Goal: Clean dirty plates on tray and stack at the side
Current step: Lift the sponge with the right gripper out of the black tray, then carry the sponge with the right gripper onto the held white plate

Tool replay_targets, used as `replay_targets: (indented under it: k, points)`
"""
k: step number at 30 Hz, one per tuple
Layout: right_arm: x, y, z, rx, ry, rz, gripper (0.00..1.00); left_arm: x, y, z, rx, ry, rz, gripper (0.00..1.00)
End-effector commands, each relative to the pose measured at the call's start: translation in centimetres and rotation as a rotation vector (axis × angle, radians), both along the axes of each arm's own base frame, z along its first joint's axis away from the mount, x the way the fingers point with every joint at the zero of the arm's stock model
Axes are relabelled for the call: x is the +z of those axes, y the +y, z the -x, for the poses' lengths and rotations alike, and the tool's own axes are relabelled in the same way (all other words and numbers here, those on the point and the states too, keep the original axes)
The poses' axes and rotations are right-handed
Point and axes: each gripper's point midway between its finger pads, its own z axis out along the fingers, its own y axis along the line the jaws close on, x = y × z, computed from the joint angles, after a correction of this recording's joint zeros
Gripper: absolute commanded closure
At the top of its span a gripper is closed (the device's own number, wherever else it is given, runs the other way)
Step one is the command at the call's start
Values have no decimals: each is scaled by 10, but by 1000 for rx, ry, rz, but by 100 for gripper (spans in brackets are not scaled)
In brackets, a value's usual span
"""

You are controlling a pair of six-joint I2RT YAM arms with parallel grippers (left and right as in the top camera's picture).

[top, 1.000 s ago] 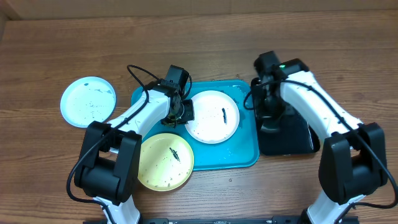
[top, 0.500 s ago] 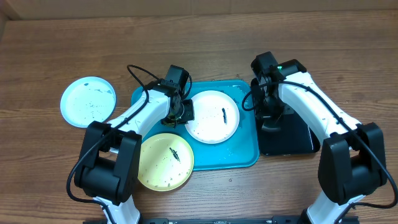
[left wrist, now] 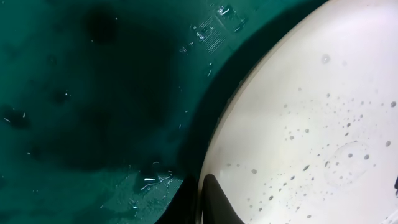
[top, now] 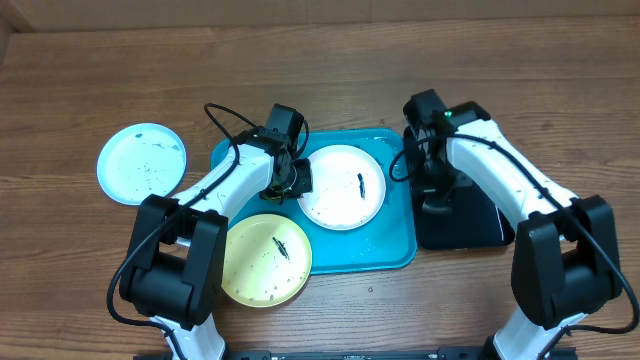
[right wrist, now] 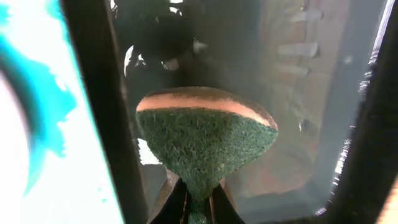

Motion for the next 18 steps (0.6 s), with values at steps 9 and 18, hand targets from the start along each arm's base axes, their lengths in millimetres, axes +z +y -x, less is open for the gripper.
replay_targets:
  k: [9, 18]
  points:
    - [83, 90, -42, 58, -142, -451, 96, 1, 2, -7, 14, -10, 0, 95]
    - [73, 129, -28, 132, -156, -389, 96, 1, 2, -7, 14, -9, 0, 94]
